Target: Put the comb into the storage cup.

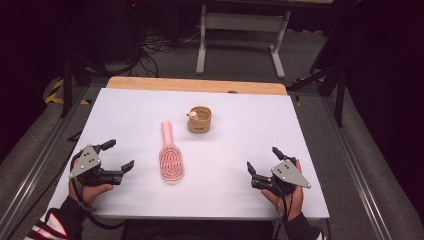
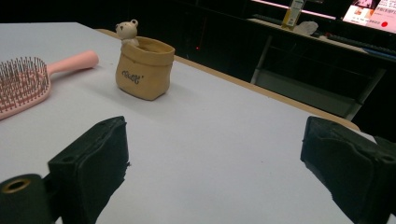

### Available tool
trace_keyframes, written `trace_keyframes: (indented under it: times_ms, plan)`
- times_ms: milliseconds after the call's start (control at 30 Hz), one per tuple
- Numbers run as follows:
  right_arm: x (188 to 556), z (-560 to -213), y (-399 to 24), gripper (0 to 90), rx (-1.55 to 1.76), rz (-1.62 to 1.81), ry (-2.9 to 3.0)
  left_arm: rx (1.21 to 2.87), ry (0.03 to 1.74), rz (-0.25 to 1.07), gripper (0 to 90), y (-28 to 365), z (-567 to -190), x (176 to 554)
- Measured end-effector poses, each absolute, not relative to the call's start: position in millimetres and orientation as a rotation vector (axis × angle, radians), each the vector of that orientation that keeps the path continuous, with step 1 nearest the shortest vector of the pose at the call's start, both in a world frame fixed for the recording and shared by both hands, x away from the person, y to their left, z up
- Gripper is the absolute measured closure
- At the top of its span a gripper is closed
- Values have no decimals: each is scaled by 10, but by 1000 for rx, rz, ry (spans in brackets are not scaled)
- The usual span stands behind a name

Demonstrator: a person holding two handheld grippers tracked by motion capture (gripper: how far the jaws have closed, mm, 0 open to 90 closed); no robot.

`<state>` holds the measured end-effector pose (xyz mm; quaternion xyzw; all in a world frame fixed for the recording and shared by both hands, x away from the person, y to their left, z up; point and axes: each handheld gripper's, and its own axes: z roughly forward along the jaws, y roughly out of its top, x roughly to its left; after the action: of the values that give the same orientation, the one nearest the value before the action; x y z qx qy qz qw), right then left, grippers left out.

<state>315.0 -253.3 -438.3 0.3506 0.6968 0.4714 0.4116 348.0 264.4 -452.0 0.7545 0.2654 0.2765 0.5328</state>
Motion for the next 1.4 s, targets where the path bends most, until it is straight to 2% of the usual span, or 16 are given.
trace_keyframes:
  times_ms: [200, 400, 467, 533, 600, 667, 767, 1100, 1133, 1400]
  plan:
    - [3158, -4400, -2539, 82, 883, 1182, 1757, 1823, 622, 676, 103, 2599, -4527, 3483]
    - [3178, -4389, -2503, 83, 874, 1176, 1760, 1847, 605, 679, 186, 2580, -4530, 3479]
    - [3192, -4393, -2496, 83, 875, 1169, 1761, 1849, 600, 671, 266, 2587, -4503, 3496]
    - [3208, -4400, -2493, 84, 883, 1171, 1765, 1874, 590, 690, 394, 2585, -4461, 3515]
    - [3219, -4410, -2485, 85, 885, 1168, 1770, 1885, 563, 691, 538, 2589, -4411, 3548]
    - [3229, -4428, -2482, 86, 882, 1154, 1783, 1885, 566, 704, 746, 2581, -4340, 3621]
    - [3238, -4443, -2484, 87, 890, 1150, 1788, 1869, 551, 670, 896, 2566, -4281, 3737]
    - [3253, -4452, -2484, 91, 906, 1137, 1791, 1913, 540, 627, 900, 2282, -4173, 4230]
    - [3256, -4455, -2483, 91, 906, 1137, 1792, 1936, 549, 599, 900, 2204, -4173, 4366]
    - [3263, -4478, -2488, 93, 902, 1122, 1807, 2063, 527, 561, 900, 1815, -4186, 4751]
